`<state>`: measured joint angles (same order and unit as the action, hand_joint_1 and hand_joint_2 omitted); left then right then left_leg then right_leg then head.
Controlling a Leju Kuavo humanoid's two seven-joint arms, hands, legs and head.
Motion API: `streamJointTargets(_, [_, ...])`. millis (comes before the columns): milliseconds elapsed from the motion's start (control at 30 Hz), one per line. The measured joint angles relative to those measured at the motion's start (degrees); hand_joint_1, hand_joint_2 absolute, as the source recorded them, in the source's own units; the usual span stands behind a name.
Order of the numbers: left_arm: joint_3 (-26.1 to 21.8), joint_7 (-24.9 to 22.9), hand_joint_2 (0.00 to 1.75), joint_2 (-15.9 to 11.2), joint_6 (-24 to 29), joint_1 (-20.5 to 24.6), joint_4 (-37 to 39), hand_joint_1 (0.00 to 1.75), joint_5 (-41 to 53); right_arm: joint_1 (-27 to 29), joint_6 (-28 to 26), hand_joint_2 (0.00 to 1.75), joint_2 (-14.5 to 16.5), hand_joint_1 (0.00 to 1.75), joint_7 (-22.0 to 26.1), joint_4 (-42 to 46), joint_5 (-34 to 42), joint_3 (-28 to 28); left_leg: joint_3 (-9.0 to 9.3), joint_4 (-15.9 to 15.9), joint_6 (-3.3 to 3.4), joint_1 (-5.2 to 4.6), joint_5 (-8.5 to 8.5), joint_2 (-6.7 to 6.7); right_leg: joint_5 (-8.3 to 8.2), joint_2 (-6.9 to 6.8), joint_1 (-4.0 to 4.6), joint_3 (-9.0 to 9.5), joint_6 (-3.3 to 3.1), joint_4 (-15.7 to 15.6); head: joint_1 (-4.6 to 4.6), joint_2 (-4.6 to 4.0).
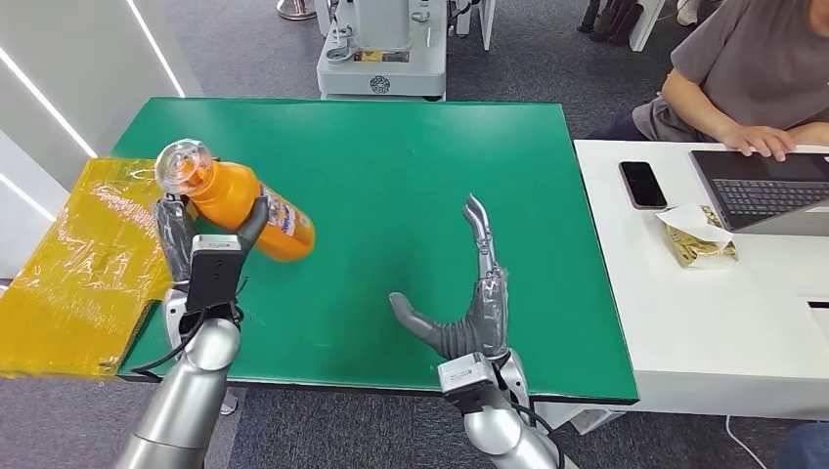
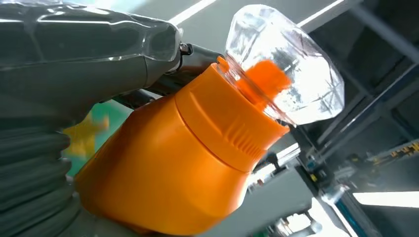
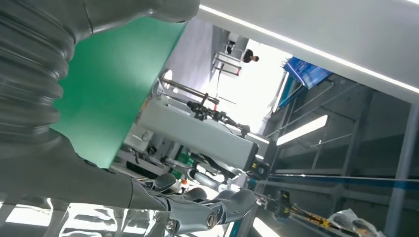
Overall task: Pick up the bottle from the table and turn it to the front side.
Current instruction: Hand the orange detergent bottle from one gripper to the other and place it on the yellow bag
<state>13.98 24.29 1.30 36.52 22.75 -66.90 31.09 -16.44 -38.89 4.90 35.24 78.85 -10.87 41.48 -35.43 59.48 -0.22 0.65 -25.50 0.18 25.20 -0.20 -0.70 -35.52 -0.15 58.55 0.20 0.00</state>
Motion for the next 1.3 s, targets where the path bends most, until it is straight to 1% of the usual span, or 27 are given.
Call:
streamJointTargets(67, [-0.9,-2.5,1.75,-2.6,-0.7,1.5,1.3,1.75,8.0,0.5,0.0,1.75,-0.1,0.00,0.1,0.1,0.8,0.2,0.00,0.0,-0.02,0.00,0.01,0.00,0.00,0.00,0.00,-0.01,-0.01,0.0,0.00,0.00])
streamJointTargets(133, [-1.5,-4.4,1.75,-5.3,-1.7,3.2,3.2,1.75,13.5,0.8,0.1,1.75,-0.2,0.00,0.2,0.1,1.2,0.4,0.01,0.0,-0.05,0.00,0.03,0.01,-0.01,0.02,0.00,-0.01,-0.02,0.0,-0.01,0.00])
streamJointTargets(367, [-2.4,-10.1,1.75,-14.1,-2.5,10.5,10.5,1.75,26.4,1.6,0.1,1.75,-0.3,0.00,-0.2,0.8,2.1,0.4,0.01,0.0,-0.08,0.03,0.06,0.05,-0.02,0.11,0.02,-0.04,-0.04,0.0,0.00,0.00])
streamJointTargets(500, [-2.0,-12.4,1.75,-18.0,-2.5,13.5,14.6,1.75,35.2,2.0,0.0,1.75,-0.6,0.00,-0.3,1.7,2.7,0.4,0.00,0.0,-0.08,0.03,0.06,0.05,-0.02,0.11,0.02,-0.07,-0.04,0.0,0.01,0.00])
streamJointTargets(600, [-0.9,-14.3,1.75,-20.1,-2.6,15.8,18.0,1.75,41.4,2.6,-0.1,1.75,-0.9,0.00,-0.3,2.8,3.0,0.5,0.00,0.0,-0.08,0.02,0.05,0.05,-0.01,0.11,0.02,-0.08,-0.05,0.0,0.02,0.00])
streamJointTargets(700, [0.4,-16.9,1.75,-21.0,-3.3,17.5,21.4,1.75,45.6,3.3,-0.1,1.75,-1.2,0.00,-0.4,3.9,3.0,0.5,0.00,0.0,-0.08,0.01,0.05,0.05,-0.01,0.11,0.01,-0.07,-0.05,0.0,0.01,0.00])
streamJointTargets(800, [1.8,-18.2,1.75,-21.1,-3.8,18.8,25.2,1.75,47.9,3.8,-0.1,1.75,-1.3,0.00,-0.8,4.9,3.0,0.5,0.00,0.0,-0.08,0.01,0.05,0.05,-0.01,0.11,0.00,-0.07,-0.05,0.0,0.02,0.00])
streamJointTargets(1067, [4.7,-19.0,1.75,-20.5,-3.6,19.7,33.4,1.75,50.8,4.6,0.8,1.75,-1.7,0.00,-2.3,7.0,2.4,0.8,0.00,0.0,-0.08,0.01,0.05,0.07,-0.01,0.13,0.01,-0.08,-0.05,0.0,0.02,0.00])
streamJointTargets(1233, [5.2,-17.2,1.75,-19.6,-1.9,18.7,37.6,1.75,49.5,5.1,1.6,1.75,-1.9,0.00,-3.3,8.2,1.7,0.8,-0.01,0.0,-0.08,0.01,0.04,0.07,-0.01,0.13,0.01,-0.08,-0.05,0.0,0.02,0.00])
streamJointTargets(1300, [5.2,-17.2,1.75,-19.1,-1.4,18.1,39.2,1.75,49.1,5.5,1.8,1.75,-2.2,0.00,-3.4,8.6,1.5,0.8,-0.01,0.0,-0.08,0.01,0.04,0.07,0.00,0.12,0.00,-0.08,-0.05,0.0,0.02,0.00])
